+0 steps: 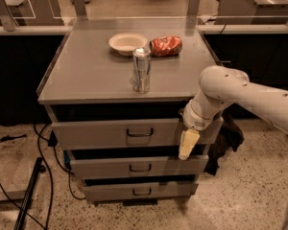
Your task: Open top drawer
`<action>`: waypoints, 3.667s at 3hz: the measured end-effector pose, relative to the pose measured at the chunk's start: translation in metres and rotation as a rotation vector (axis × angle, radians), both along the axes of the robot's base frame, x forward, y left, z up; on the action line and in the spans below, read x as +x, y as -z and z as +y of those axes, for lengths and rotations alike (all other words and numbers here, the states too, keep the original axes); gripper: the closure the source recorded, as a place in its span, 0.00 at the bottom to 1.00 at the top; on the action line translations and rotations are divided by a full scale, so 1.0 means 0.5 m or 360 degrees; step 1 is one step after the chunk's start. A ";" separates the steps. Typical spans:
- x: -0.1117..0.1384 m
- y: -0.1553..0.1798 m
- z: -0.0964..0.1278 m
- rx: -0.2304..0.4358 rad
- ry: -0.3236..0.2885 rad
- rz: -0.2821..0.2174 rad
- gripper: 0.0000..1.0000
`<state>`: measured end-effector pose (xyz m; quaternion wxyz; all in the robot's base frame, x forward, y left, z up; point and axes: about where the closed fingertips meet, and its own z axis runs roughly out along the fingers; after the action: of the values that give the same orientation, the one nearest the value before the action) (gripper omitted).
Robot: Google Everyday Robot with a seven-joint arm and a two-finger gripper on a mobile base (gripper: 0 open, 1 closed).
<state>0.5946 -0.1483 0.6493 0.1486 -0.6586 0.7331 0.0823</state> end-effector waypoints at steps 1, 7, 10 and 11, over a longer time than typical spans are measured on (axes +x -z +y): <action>-0.006 0.005 -0.003 -0.0006 0.0006 0.0035 0.00; -0.208 -0.071 -0.093 0.0076 0.0069 0.0590 0.00; -0.315 -0.140 -0.138 0.0279 0.0032 0.0935 0.00; -0.318 -0.145 -0.148 0.0289 0.0087 0.1017 0.00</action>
Offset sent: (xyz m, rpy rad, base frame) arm -0.0320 -0.0198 -0.0014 -0.0240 0.1763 -0.0624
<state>0.4356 -0.2222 0.7218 -0.0284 -0.5636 0.7497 0.3456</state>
